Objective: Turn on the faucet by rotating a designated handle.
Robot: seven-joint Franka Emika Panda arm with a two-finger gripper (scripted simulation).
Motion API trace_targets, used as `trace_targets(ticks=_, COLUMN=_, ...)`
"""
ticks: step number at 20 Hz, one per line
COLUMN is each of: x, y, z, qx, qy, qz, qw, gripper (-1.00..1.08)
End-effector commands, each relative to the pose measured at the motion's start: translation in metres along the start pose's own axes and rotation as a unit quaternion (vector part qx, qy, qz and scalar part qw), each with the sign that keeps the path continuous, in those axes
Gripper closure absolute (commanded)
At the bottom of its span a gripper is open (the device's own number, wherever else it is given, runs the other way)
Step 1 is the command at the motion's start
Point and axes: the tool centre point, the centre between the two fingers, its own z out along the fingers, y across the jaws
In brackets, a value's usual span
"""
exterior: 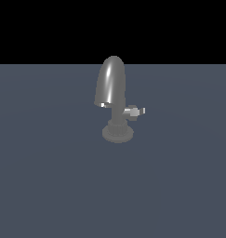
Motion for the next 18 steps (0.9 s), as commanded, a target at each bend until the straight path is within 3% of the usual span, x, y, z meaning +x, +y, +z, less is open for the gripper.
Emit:
trace_targets(ticks=1, x=0.0, y=0.0, z=0.0, qx=0.0, qy=0.0, qz=0.0, qw=1.0, gripper=1.08)
trace_targets(ticks=10, x=0.01, y=-0.002, z=-0.001, qx=0.008, qy=-0.015, qz=0.015, qw=0.9997, gripper=1.08)
trace_targets(ticks=18, x=0.035, y=-0.007, z=-0.001, qx=0.028, qy=-0.054, qz=0.054, qw=0.9967, gripper=1.08)
